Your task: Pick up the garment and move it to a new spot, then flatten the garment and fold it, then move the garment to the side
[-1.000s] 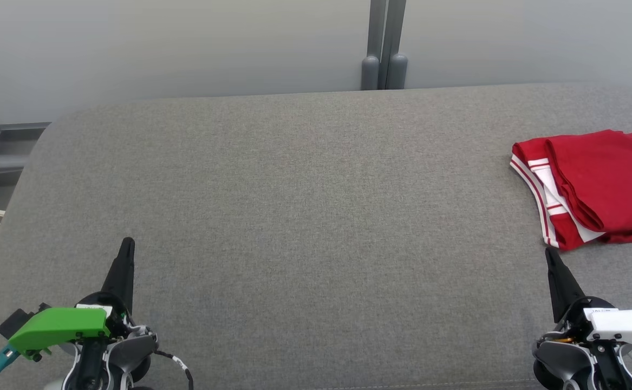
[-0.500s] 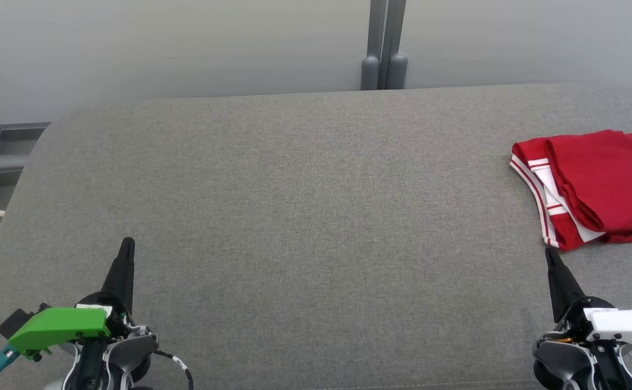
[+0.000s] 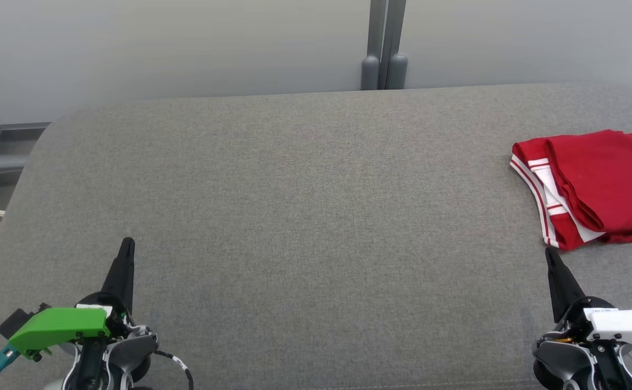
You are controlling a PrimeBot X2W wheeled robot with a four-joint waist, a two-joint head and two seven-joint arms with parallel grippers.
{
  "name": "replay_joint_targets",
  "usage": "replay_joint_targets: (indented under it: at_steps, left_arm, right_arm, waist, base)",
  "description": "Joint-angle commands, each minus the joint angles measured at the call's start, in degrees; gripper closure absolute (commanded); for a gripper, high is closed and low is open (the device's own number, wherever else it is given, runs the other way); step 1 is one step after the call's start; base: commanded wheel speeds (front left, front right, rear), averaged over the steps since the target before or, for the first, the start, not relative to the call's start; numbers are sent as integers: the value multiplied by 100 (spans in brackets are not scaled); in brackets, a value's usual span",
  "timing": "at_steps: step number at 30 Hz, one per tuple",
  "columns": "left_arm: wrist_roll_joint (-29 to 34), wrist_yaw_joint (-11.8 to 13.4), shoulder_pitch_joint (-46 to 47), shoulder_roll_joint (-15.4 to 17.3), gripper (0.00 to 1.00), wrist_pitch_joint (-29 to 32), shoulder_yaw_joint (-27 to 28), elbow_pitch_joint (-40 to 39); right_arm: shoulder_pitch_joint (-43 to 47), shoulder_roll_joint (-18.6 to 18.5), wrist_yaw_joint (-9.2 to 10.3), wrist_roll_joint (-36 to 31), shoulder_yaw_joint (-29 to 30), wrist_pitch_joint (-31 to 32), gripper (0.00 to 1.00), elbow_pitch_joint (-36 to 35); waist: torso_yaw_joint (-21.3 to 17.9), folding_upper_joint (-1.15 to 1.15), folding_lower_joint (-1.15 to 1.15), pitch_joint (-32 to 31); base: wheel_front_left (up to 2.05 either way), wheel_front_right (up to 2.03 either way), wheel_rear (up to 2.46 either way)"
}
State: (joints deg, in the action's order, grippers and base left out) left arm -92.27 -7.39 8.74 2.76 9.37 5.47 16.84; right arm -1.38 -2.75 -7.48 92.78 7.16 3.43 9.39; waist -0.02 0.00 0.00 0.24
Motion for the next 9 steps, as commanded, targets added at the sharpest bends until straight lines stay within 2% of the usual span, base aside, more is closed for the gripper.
replay_joint_targets:
  at_steps: [1,9]
  left_arm:
    - [-7,-31,61,5,100,9,11,3]
    - [-7,-31,61,5,100,8,10,2]
  right_arm:
    - [-17,-24,-2,32,13,4,100,-24]
    - [-17,-24,-2,32,12,3,100,-24]
  waist:
    - [0,0,0,0]
    - [0,0,0,0]
  base:
    - [0,0,0]
    - [0,0,0]
